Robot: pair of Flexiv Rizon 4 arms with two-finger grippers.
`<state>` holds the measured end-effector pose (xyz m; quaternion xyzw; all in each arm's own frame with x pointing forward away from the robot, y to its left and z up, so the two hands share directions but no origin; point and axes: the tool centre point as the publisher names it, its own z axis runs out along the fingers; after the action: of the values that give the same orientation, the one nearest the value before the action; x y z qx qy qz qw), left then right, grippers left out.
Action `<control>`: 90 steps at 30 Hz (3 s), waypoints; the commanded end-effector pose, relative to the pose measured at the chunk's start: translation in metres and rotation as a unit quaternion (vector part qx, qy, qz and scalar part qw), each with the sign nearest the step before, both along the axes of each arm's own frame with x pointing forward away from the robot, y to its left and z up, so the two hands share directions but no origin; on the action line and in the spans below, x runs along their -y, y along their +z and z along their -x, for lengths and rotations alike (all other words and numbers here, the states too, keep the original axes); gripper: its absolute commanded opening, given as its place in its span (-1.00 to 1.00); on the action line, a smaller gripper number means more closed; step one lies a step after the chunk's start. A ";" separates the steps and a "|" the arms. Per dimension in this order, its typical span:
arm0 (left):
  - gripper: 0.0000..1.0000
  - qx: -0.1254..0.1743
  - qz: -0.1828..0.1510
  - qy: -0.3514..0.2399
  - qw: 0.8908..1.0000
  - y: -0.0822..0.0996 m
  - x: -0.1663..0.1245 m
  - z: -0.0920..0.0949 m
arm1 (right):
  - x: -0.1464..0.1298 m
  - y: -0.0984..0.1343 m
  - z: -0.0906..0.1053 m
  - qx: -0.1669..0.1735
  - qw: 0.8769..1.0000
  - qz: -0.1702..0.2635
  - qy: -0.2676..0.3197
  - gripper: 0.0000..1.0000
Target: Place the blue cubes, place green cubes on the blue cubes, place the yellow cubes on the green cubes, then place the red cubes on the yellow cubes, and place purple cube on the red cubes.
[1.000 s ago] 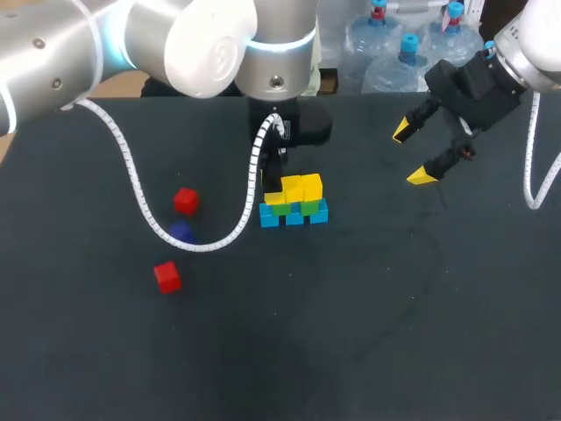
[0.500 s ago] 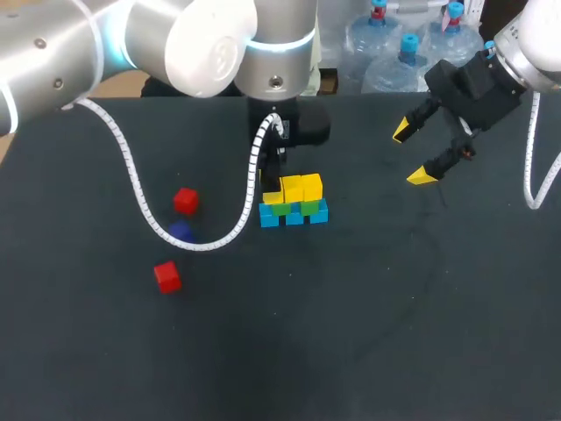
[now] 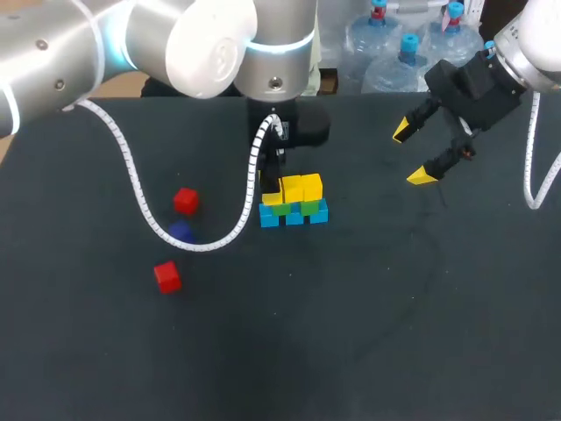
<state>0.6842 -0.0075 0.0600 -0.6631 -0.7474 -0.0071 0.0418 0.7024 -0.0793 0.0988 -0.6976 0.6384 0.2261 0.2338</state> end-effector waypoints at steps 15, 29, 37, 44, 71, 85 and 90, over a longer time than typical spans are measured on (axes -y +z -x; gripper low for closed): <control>-1.00 -0.004 -0.006 -0.001 1.000 0.001 0.003 -0.005 | 0.000 0.000 0.000 0.000 1.000 -0.001 0.000 1.00; -0.99 -0.006 -0.009 -0.004 1.000 0.001 0.004 -0.006 | 0.000 0.000 0.000 0.000 1.000 -0.001 0.000 1.00; -0.99 -0.006 -0.009 -0.003 1.000 0.000 0.004 -0.006 | 0.000 0.000 0.000 0.000 1.000 -0.001 0.000 1.00; -0.98 -0.008 -0.008 -0.003 1.000 -0.001 0.004 -0.006 | 0.000 0.000 0.000 0.000 1.000 -0.001 0.000 1.00; 0.04 -0.009 -0.006 0.001 1.000 -0.003 0.004 -0.006 | 0.000 0.000 0.000 0.000 1.000 -0.001 0.000 1.00; 0.47 -0.001 -0.001 0.004 1.000 0.000 0.003 -0.006 | 0.000 0.000 0.000 0.000 1.000 -0.001 0.000 1.00; 1.00 0.032 -0.001 0.017 0.999 0.007 -0.004 -0.005 | 0.000 0.000 0.000 0.000 1.000 -0.001 0.000 1.00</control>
<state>0.7002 -0.0093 0.0631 -0.6507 -0.7583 -0.0224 0.0323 0.7024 -0.0793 0.0988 -0.6976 0.6384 0.2261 0.2338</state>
